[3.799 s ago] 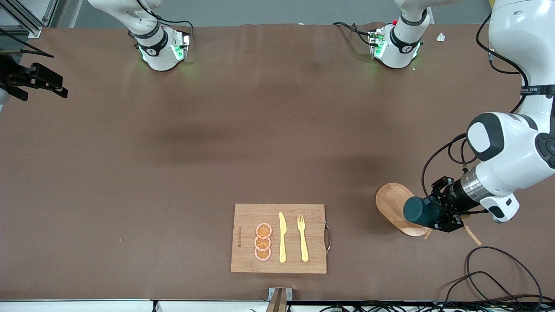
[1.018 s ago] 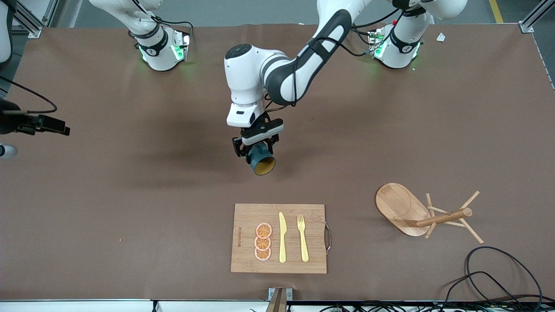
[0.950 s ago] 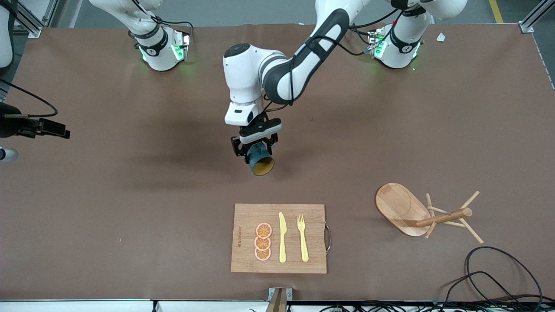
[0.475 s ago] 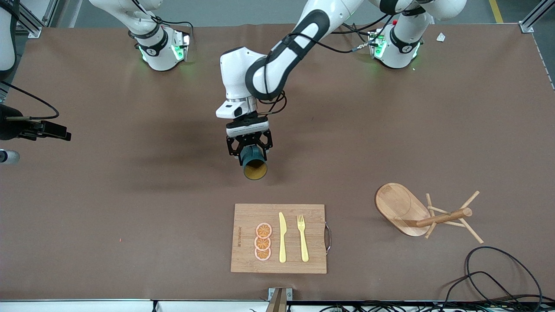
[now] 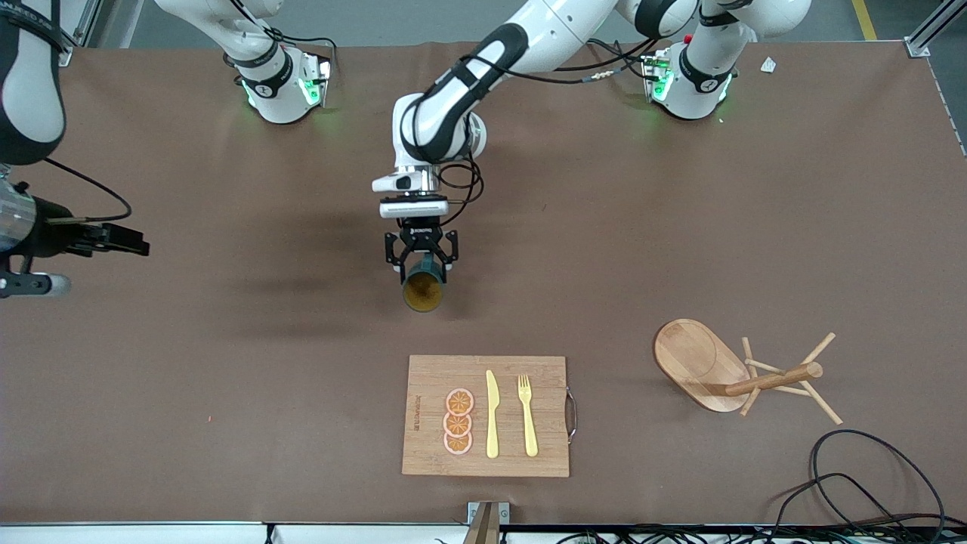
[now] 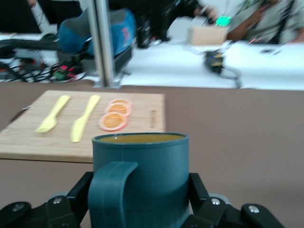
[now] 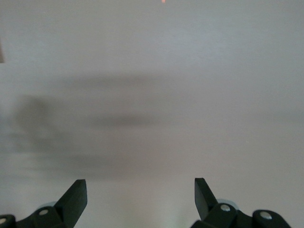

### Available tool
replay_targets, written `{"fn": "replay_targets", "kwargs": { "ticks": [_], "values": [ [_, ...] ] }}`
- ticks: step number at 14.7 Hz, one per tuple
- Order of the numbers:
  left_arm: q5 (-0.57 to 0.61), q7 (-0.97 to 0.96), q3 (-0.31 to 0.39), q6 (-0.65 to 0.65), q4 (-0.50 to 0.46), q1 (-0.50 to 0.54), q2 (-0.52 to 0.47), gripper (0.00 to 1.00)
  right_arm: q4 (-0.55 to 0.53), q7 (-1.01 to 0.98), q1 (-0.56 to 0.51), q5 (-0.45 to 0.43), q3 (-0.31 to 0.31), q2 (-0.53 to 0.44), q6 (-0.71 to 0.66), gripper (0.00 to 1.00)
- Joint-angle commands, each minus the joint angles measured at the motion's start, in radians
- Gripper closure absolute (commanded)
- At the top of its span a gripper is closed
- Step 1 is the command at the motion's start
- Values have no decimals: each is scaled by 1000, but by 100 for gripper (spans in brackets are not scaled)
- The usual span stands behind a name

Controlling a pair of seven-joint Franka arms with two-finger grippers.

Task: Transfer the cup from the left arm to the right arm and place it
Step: 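Carry the mug toward the right gripper while the right gripper approaches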

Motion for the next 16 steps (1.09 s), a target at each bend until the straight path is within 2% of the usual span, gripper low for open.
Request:
{"fn": "replay_targets", "kwargs": {
  "ticks": [1, 5, 10, 11, 12, 13, 16],
  "values": [
    [203, -204, 16, -13, 24, -54, 71, 45, -102, 5, 14, 39, 0, -10, 101, 0],
    [419, -315, 14, -49, 23, -71, 143, 44, -127, 153, 83, 37, -2, -8, 131, 0],
    [549, -393, 11, -170, 4, -96, 200, 41, -176, 278, 146, 37, -2, -11, 153, 0],
    [550, -410, 11, -196, 1, -111, 218, 34, -190, 310, 165, 37, -2, -13, 166, 0],
    [547, -415, 10, -250, -6, -120, 232, 14, -205, 348, 184, 36, -2, -14, 181, 0],
    [538, -422, 2, -278, -16, -131, 232, 1, -218, 385, 202, 35, -2, -14, 193, 0],
    [527, -493, -44, -298, -88, -151, 219, 0, -241, 500, 261, 35, -2, -16, 227, 0]
  ]
}}
